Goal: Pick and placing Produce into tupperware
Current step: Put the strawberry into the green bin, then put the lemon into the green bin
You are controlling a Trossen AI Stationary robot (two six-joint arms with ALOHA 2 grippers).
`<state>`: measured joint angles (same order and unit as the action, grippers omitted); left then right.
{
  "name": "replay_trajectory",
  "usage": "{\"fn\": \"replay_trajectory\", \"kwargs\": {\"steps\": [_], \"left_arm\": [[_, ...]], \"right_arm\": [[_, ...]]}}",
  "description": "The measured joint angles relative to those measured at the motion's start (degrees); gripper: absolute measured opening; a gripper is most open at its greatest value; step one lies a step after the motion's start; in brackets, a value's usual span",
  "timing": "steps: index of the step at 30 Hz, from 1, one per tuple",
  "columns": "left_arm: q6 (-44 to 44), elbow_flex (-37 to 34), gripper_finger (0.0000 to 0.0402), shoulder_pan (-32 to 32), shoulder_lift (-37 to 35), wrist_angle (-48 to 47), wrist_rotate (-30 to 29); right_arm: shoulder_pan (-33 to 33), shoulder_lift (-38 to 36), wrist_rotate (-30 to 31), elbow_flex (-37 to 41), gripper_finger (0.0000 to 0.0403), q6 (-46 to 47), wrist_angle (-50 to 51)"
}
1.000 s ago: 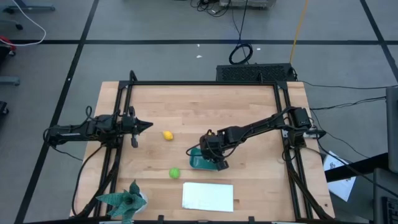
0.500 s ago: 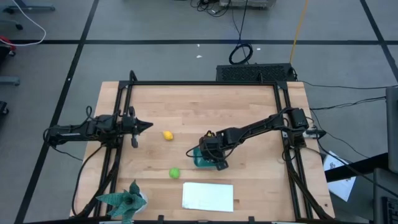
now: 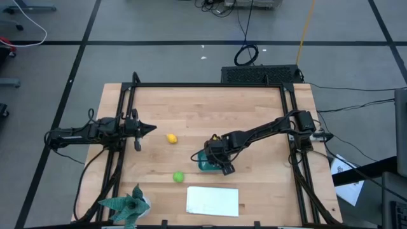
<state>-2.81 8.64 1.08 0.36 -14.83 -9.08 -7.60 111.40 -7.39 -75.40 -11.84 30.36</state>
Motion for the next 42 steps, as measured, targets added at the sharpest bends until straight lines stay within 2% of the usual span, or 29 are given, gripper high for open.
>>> {"fn": "replay_trajectory", "kwargs": {"steps": [10, 14, 18, 23, 25, 35, 42], "left_arm": [[0.0, 0.0, 0.0005, 0.0, 0.0, 0.0, 0.0], [0.0, 0.0, 0.0005, 0.0, 0.0, 0.0, 0.0], [0.0, 0.0, 0.0005, 0.0, 0.0, 0.0, 0.0], [0.0, 0.0, 0.0005, 0.0, 0.0, 0.0, 0.0], [0.0, 0.0, 0.0005, 0.0, 0.0, 0.0, 0.0], [0.0, 0.0, 0.0005, 0.0, 0.0, 0.0, -0.1], [0.0, 0.0, 0.0005, 0.0, 0.0, 0.0, -0.1]], "right_arm": [[0.4, -3.8, 5.7, 0.0, 0.0228, 0.6, 1.5], [1.0, -6.6, 6.0, 0.0, 0.0207, 1.0, 1.3], [1.7, -9.2, 5.9, 0.0, 0.0152, 2.1, 1.3], [2.0, -10.8, 5.9, -0.1, 0.0043, 1.8, 1.0], [2.0, -10.8, 5.9, -0.1, 0.0012, 1.2, 1.1], [2.1, -10.7, 5.6, -0.1, 0.0002, 2.4, 1.9], [3.1, -13.4, -0.2, -0.1, 0.0001, 5.2, 3.0]]}}
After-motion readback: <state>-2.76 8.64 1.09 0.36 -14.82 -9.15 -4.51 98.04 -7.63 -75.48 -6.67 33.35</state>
